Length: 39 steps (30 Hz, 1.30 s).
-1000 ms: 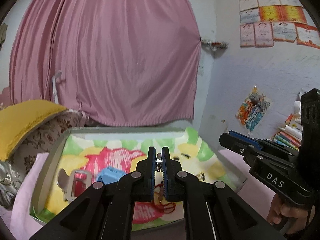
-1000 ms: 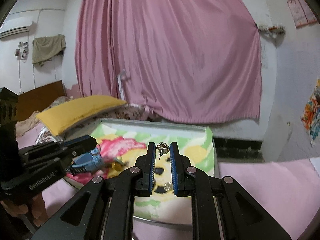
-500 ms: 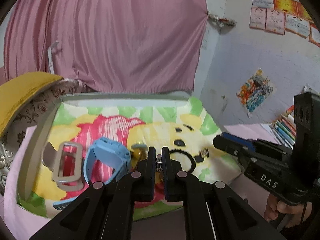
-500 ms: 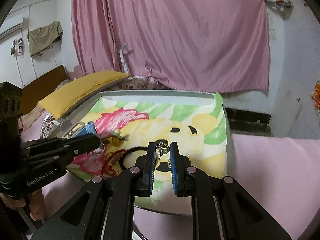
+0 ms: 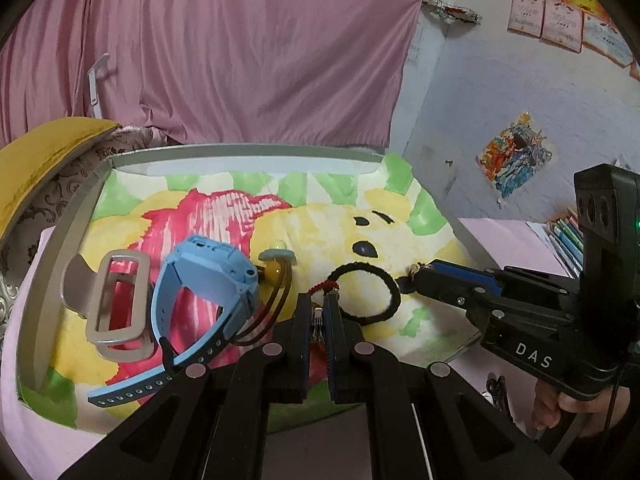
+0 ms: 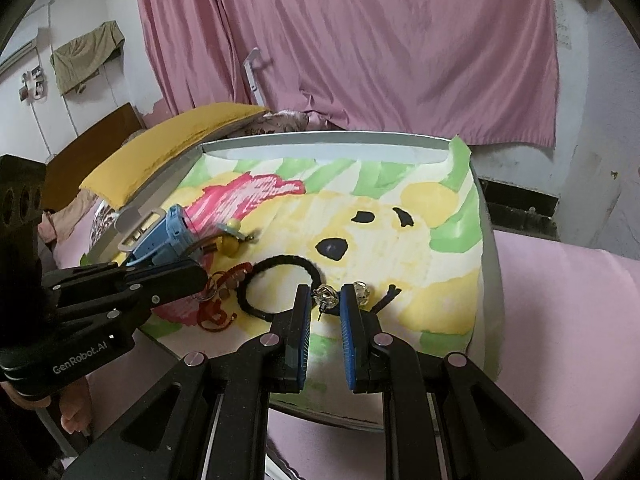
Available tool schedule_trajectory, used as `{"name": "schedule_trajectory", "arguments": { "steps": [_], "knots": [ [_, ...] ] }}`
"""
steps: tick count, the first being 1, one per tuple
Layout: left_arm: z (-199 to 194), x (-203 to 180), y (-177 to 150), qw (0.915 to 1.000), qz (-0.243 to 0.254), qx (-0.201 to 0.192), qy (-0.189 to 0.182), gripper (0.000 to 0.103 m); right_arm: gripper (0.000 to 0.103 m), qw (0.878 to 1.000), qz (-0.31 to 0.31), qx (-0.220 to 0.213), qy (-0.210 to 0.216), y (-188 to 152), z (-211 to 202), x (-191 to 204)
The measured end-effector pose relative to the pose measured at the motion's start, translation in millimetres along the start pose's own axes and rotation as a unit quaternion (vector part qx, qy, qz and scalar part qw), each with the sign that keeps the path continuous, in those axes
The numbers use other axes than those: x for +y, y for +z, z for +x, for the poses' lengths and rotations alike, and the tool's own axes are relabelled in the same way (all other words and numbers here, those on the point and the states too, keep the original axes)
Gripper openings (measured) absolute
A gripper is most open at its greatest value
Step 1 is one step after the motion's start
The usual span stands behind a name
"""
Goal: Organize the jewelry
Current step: 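Carry both rings into the tray and open both tools there, then withdraw both open tools toward the white and black hair clips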
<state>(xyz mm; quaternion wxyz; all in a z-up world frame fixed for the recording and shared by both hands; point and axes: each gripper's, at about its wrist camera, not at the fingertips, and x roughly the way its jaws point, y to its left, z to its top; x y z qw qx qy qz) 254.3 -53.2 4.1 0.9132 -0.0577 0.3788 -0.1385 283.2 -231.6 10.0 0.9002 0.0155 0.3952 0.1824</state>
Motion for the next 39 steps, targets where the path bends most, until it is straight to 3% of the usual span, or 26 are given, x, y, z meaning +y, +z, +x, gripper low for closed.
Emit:
{"name": "schedule_trajectory", "arguments": {
  "steps": [10, 15, 22, 24, 26, 29, 33, 35, 39],
  "knots": [
    [7, 3, -2, 0.9998, -0.010, 0.019, -0.006, 0.006, 0.013, 1.000, 0.000, 0.010, 0.004, -1, 4, 1],
    [6, 7, -3, 0.9996, -0.019, 0.017, -0.008, 0.008, 0.025, 1.000, 0.008, -0.015, -0.003, -1, -6, -2],
    [-9, 11, -2, 0.9993, -0.028, -0.017, -0.020, 0.034, 0.048, 0.995, 0.002, -0.092, -0.026, -5, -36, 1],
    [-14, 10, -2, 0.9990, -0.027, -0.028, -0.024, 0.039, 0.050, 0.993, 0.002, -0.111, -0.038, -6, -44, 1],
    [-19, 9, -2, 0.9985, -0.024, -0.044, -0.022, 0.055, 0.056, 0.990, 0.005, -0.130, -0.048, -7, -53, -1],
    [-28, 10, -3, 0.9970, -0.024, -0.072, -0.016, 0.063, 0.066, 0.985, 0.014, -0.159, -0.062, -10, -65, -5],
    [-41, 13, -4, 0.9934, -0.033, -0.110, -0.005, 0.076, 0.079, 0.979, 0.018, -0.189, -0.070, -15, -80, -7],
    [-47, 15, -4, 0.9911, -0.037, -0.128, -0.003, 0.085, 0.092, 0.976, 0.017, -0.202, -0.075, -18, -87, -5],
    [-59, 18, -8, 0.9857, -0.045, -0.162, 0.008, 0.101, 0.101, 0.967, 0.013, -0.237, -0.092, -24, -104, -1]
  ]
}}
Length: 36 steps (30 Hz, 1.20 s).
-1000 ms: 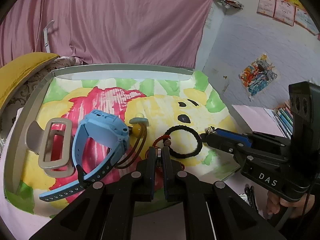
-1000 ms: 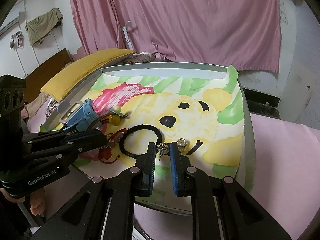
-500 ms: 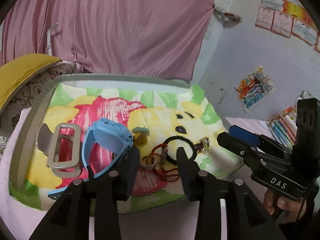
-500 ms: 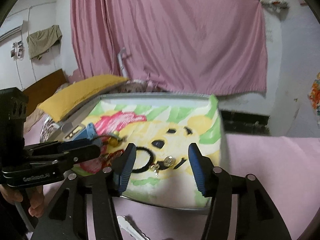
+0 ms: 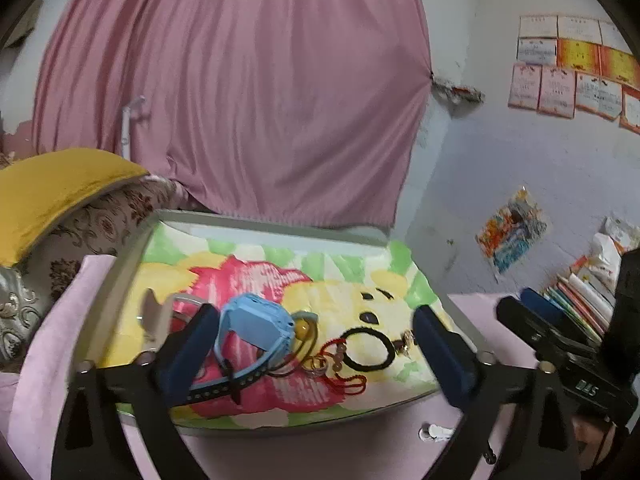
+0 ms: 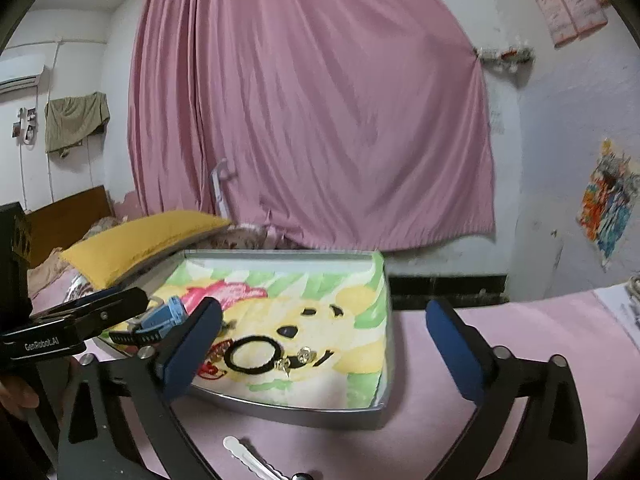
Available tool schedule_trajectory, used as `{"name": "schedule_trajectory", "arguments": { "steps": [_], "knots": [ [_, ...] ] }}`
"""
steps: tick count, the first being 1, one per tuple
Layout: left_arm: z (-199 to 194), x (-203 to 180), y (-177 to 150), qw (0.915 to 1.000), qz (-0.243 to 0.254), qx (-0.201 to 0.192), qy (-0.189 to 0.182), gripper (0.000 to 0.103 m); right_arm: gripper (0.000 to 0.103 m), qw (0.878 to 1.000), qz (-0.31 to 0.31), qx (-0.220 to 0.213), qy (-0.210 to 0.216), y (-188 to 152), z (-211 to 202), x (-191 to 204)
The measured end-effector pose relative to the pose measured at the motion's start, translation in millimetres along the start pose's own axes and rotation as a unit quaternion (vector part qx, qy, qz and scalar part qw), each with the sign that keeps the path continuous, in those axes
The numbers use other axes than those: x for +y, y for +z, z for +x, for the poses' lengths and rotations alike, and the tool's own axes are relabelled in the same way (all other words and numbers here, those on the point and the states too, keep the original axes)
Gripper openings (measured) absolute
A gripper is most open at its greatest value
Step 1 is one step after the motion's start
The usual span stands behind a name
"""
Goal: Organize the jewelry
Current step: 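Withdraw both open tools toward the white and black hair clips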
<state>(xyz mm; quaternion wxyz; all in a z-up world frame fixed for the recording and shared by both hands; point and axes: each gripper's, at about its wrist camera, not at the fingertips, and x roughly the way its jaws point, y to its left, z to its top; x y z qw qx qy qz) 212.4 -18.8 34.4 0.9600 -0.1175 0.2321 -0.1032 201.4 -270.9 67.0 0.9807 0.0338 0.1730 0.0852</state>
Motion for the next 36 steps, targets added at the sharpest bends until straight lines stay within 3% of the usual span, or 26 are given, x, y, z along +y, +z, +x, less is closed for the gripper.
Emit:
{"name": "schedule_trajectory", "arguments": {
  "steps": [8, 14, 17, 20, 22, 28, 30, 36],
  "knots": [
    [-33, 1, -6, 0.9980, 0.007, -0.060, 0.017, 0.102, 0.101, 0.999, -0.007, -0.041, -0.014, -1, -38, 0],
    [-53, -7, -11, 0.9969, 0.030, -0.072, 0.014, 0.102, 0.101, 0.999, -0.031, -0.015, -0.010, -8, -54, -1],
    [-55, -11, -14, 0.9980, 0.037, -0.051, 0.003, 0.102, 0.101, 0.998, -0.048, 0.029, -0.004, -16, -54, -4],
    [-51, -13, -17, 0.9987, 0.045, -0.003, -0.023, 0.102, 0.101, 0.996, -0.054, 0.077, 0.004, -22, -51, -10],
    [-44, -15, -20, 0.9974, 0.045, 0.035, -0.045, 0.102, 0.101, 0.993, -0.056, 0.100, 0.010, -26, -50, -13],
    [-26, -24, -33, 0.9914, 0.059, 0.098, -0.065, 0.102, 0.101, 0.985, -0.072, 0.157, 0.014, -38, -44, -18],
    [-22, -27, -37, 0.9893, 0.061, 0.111, -0.071, 0.100, 0.101, 0.983, -0.076, 0.169, 0.017, -43, -41, -16],
    [-8, -33, -45, 0.9808, 0.064, 0.158, -0.095, 0.077, 0.091, 0.971, -0.087, 0.216, 0.056, -55, -31, -8]
  ]
}}
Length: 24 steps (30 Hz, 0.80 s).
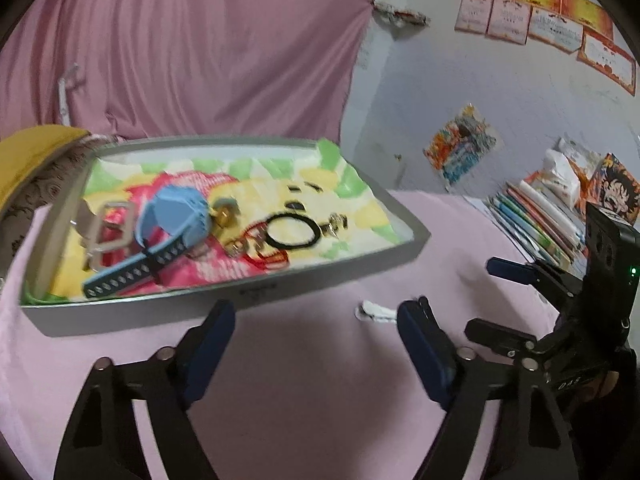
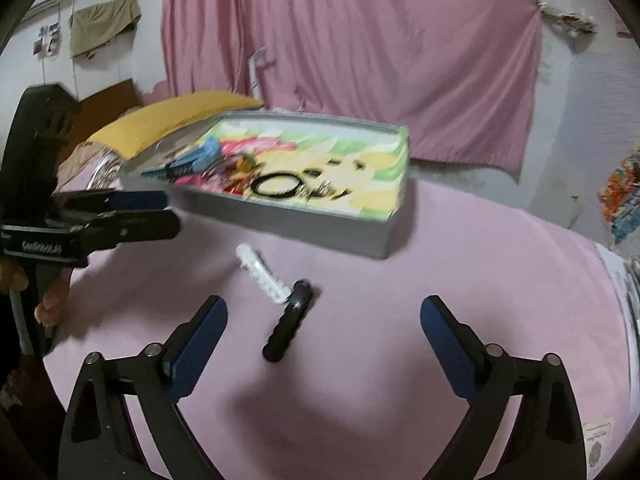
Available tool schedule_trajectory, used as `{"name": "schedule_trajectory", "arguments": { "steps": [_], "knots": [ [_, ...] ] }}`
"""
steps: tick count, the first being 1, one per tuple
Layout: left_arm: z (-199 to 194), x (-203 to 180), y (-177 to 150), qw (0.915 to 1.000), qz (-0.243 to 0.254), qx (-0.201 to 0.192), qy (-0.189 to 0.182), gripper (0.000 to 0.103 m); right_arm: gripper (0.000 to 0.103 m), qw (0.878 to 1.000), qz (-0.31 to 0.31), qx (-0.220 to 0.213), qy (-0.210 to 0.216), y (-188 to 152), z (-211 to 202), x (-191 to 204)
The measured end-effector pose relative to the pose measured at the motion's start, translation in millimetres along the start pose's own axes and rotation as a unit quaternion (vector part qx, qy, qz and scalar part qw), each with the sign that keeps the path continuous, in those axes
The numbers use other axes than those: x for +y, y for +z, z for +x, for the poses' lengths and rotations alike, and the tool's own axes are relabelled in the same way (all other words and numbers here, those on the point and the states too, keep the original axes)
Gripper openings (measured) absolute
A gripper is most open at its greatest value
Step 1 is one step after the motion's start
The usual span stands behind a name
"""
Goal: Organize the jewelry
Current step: 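Withdraw both open tools toward the white and black hair clips, then grasp the white hair clip with the left tool while the right tool grasps the black beaded clip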
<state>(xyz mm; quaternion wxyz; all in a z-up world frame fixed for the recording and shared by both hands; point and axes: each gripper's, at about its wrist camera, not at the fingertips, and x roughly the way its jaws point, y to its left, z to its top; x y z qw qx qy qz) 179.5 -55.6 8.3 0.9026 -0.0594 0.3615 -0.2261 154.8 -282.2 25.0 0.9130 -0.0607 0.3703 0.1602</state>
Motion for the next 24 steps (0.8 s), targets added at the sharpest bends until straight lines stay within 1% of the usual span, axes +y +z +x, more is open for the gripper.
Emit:
{"name": "schedule_trajectory", "arguments": {
  "steps": [2, 4, 8, 10, 13, 15, 17, 20, 24],
  "knots": [
    [6, 0, 0, 0.9999, -0.003, 0.013, -0.009, 0.071, 0.083, 1.000, -0.001, 0.016, 0.012, -3, 6, 1],
    [12, -1, 0, 0.9995, -0.006, 0.028, -0.017, 0.067, 0.080, 0.999, 0.000, 0.031, 0.020, -4, 12, 1],
    [24, -6, 0, 0.9983, -0.007, 0.051, -0.027, 0.059, 0.064, 0.998, -0.003, 0.055, 0.028, -6, 20, 3],
    [29, -8, 0, 0.9977, -0.006, 0.059, -0.032, 0.056, 0.060, 0.997, -0.006, 0.067, 0.032, -6, 24, 5],
    [36, -12, 1, 0.9971, -0.004, 0.067, -0.036, 0.053, 0.051, 0.997, -0.021, 0.074, 0.022, -3, 26, 7],
    [40, -14, 3, 0.9968, -0.004, 0.071, -0.036, 0.052, 0.048, 0.997, -0.026, 0.073, 0.018, -1, 26, 6],
    [44, -16, 5, 0.9964, -0.003, 0.075, -0.039, 0.045, 0.044, 0.997, -0.027, 0.072, 0.013, 1, 26, 2],
    [51, -20, 7, 0.9957, -0.006, 0.081, -0.044, 0.040, 0.038, 0.997, -0.024, 0.071, 0.018, 5, 28, -4],
    [56, -22, 11, 0.9954, -0.015, 0.079, -0.052, 0.039, 0.031, 0.997, -0.023, 0.070, 0.021, 5, 30, -8]
  ]
}}
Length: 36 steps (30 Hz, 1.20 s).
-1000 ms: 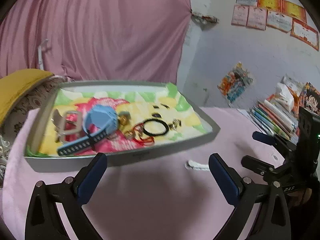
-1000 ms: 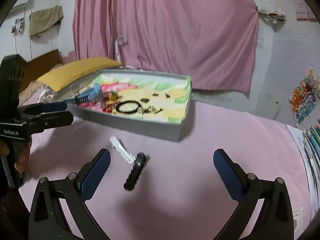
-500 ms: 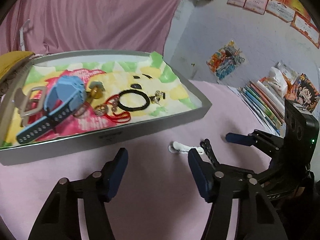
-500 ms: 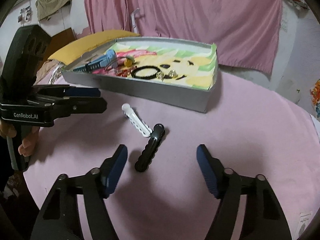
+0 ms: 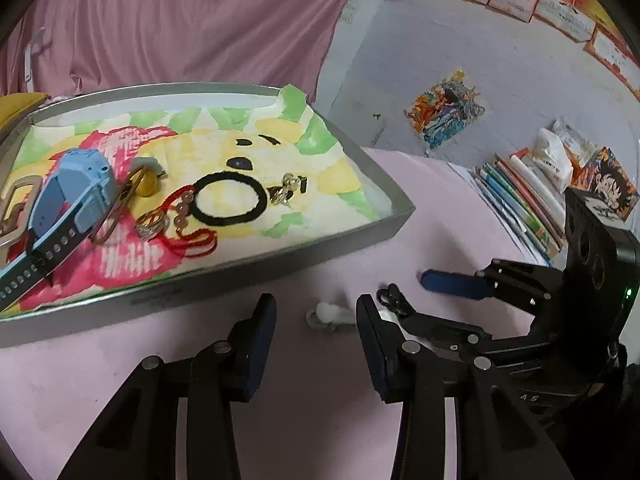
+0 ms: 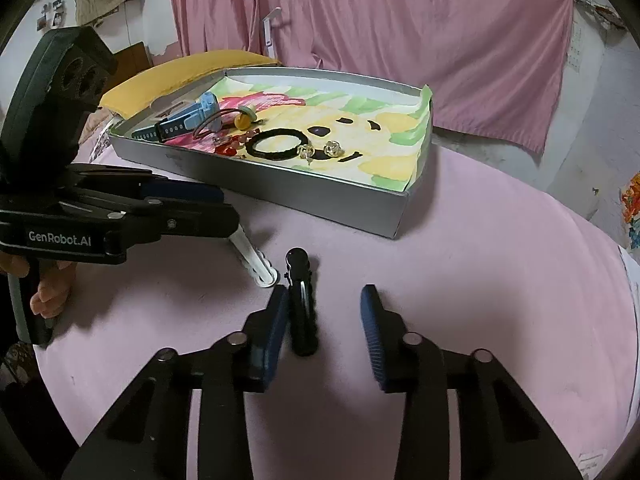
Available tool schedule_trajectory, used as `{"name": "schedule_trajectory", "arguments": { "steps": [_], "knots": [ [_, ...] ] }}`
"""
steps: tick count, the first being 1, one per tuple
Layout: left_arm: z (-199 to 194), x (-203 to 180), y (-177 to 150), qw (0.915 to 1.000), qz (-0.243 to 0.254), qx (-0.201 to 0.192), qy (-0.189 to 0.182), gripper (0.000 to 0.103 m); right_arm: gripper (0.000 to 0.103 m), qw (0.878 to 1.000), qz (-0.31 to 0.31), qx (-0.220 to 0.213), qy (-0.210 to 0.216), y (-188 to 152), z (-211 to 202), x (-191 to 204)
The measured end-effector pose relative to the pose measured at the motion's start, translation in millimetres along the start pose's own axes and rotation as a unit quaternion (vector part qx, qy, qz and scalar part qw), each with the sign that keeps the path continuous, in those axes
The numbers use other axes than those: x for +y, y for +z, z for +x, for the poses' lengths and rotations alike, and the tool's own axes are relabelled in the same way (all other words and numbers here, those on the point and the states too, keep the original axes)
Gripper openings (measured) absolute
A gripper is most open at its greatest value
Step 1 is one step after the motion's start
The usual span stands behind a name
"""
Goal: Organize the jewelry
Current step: 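Grasp the white hair clip with the left tool while the right tool grasps the black beaded clip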
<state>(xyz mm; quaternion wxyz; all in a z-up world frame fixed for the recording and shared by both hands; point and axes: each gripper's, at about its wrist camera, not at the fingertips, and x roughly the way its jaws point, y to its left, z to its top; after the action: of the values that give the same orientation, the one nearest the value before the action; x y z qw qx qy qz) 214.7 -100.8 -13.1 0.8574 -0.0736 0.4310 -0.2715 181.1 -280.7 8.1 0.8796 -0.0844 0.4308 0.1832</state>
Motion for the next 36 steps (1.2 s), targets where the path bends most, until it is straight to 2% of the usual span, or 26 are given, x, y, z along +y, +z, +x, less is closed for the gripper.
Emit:
{"name": "schedule_trajectory", "arguments": {
  "steps": [7, 11, 15, 26, 30, 36],
  "knots": [
    [11, -7, 5, 0.9996, 0.013, 0.014, -0.021, 0.039, 0.021, 1.000, 0.008, -0.001, 0.003, 0, 1, -4],
    [11, -10, 3, 0.9991, 0.025, 0.022, -0.027, 0.030, 0.020, 1.000, 0.013, -0.001, 0.001, 0, 2, -8],
    [11, -17, 0, 0.9976, 0.052, 0.033, -0.032, 0.026, 0.018, 1.000, 0.017, -0.001, -0.002, -1, 2, -10],
    [7, -44, -15, 0.9883, 0.137, 0.057, -0.035, 0.025, 0.015, 1.000, 0.017, -0.001, 0.001, -4, 1, -11],
    [9, -51, -14, 0.9871, 0.149, 0.055, -0.018, 0.024, 0.015, 1.000, 0.015, -0.001, 0.002, -3, 3, -11],
    [11, -57, -15, 0.9853, 0.160, 0.053, 0.026, 0.014, 0.015, 1.000, 0.005, -0.001, 0.009, 4, 9, -8]
  ]
}}
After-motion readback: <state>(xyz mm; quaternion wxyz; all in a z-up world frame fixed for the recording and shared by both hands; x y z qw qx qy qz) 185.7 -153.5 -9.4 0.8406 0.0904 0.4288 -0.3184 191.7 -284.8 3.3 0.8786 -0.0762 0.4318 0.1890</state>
